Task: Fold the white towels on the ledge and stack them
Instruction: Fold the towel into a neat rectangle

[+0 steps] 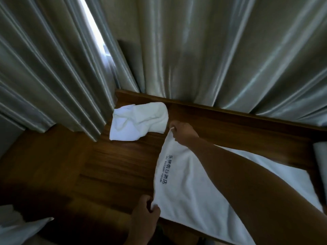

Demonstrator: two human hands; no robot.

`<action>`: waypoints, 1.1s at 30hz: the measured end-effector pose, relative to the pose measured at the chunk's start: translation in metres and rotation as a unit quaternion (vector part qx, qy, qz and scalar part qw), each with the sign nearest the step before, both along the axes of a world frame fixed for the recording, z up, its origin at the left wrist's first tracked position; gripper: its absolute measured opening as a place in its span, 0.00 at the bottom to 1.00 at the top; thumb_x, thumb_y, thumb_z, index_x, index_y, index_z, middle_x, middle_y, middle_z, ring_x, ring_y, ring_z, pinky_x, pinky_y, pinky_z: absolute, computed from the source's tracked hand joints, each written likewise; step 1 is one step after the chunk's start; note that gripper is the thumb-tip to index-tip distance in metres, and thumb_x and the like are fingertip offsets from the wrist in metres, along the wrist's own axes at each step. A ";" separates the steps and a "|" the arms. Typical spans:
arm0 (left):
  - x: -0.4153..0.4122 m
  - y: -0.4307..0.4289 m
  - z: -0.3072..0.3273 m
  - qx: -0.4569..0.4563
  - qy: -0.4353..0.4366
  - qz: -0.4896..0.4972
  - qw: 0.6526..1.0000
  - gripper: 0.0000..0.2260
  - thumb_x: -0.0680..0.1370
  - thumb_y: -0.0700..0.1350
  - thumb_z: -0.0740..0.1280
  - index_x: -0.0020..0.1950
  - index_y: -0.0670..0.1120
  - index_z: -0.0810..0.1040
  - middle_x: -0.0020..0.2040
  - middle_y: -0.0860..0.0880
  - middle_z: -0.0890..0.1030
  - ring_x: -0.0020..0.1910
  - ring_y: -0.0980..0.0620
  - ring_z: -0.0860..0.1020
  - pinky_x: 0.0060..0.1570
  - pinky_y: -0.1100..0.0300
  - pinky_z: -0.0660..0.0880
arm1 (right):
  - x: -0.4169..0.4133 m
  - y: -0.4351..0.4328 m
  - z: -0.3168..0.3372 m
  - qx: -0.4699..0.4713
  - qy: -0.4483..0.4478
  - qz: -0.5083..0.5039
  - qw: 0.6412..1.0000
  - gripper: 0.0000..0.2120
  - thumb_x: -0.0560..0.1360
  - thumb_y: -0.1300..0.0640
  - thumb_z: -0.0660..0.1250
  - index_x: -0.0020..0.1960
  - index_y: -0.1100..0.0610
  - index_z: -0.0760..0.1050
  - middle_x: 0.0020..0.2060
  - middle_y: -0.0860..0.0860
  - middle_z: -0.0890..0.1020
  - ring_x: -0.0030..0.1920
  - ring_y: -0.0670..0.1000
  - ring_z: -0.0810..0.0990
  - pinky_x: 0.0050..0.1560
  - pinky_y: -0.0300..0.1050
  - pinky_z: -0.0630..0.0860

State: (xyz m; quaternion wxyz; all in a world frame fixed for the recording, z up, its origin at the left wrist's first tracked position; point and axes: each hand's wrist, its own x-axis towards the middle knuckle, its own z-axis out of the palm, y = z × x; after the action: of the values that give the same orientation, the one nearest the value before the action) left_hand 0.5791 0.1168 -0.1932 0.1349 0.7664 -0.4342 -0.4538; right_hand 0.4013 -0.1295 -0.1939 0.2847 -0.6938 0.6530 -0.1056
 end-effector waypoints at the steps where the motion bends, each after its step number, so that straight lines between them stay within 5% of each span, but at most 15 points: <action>1: -0.010 0.001 0.007 -0.009 0.003 -0.012 1.000 0.09 0.76 0.47 0.68 0.53 0.53 0.71 0.44 0.56 0.76 0.43 0.59 0.76 0.42 0.62 0.74 | -0.015 0.003 0.008 0.018 -0.037 -0.020 0.999 0.05 0.79 0.53 0.61 0.53 0.48 0.74 0.44 0.49 0.80 0.44 0.49 0.82 0.43 0.46 0.82; 8: -0.114 0.016 0.047 -0.064 0.029 -0.142 0.987 0.06 0.78 0.47 0.66 0.52 0.53 0.71 0.44 0.55 0.76 0.43 0.58 0.76 0.38 0.70 0.71 | -0.144 0.044 0.056 0.048 -0.176 -0.147 0.972 0.05 0.77 0.51 0.69 0.51 0.50 0.76 0.46 0.51 0.81 0.45 0.50 0.84 0.43 0.44 0.84; 17: -0.280 0.070 0.054 -0.066 0.076 -0.353 0.930 0.08 0.74 0.51 0.66 0.44 0.57 0.66 0.34 0.53 0.73 0.33 0.58 0.73 0.35 0.67 0.67 | -0.330 0.127 0.068 0.026 -0.160 -0.226 0.961 0.05 0.80 0.58 0.62 0.53 0.51 0.76 0.49 0.51 0.78 0.48 0.53 0.80 0.42 0.43 0.80; 29: -0.421 0.115 0.024 -0.050 0.110 -0.438 0.891 0.08 0.73 0.52 0.63 0.39 0.58 0.64 0.34 0.56 0.73 0.34 0.59 0.73 0.39 0.60 0.71 | -0.456 0.184 0.038 0.046 0.076 -0.203 0.975 0.12 0.79 0.63 0.59 0.53 0.50 0.78 0.55 0.53 0.77 0.52 0.56 0.78 0.53 0.47 0.75; 33: -0.443 0.122 0.011 -0.061 0.088 -0.475 0.873 0.08 0.74 0.53 0.62 0.40 0.59 0.62 0.34 0.61 0.69 0.38 0.59 0.71 0.44 0.61 0.70 | -0.456 0.182 0.023 0.089 0.163 -0.134 0.973 0.13 0.77 0.67 0.61 0.59 0.59 0.77 0.57 0.56 0.77 0.56 0.58 0.79 0.55 0.49 0.76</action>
State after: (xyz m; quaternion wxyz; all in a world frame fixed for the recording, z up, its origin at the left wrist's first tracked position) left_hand 0.1357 0.2388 -0.1817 -0.0130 0.4149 -0.7593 -0.5011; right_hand -0.0546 0.0530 -0.1706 0.2184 -0.5798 0.7844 0.0304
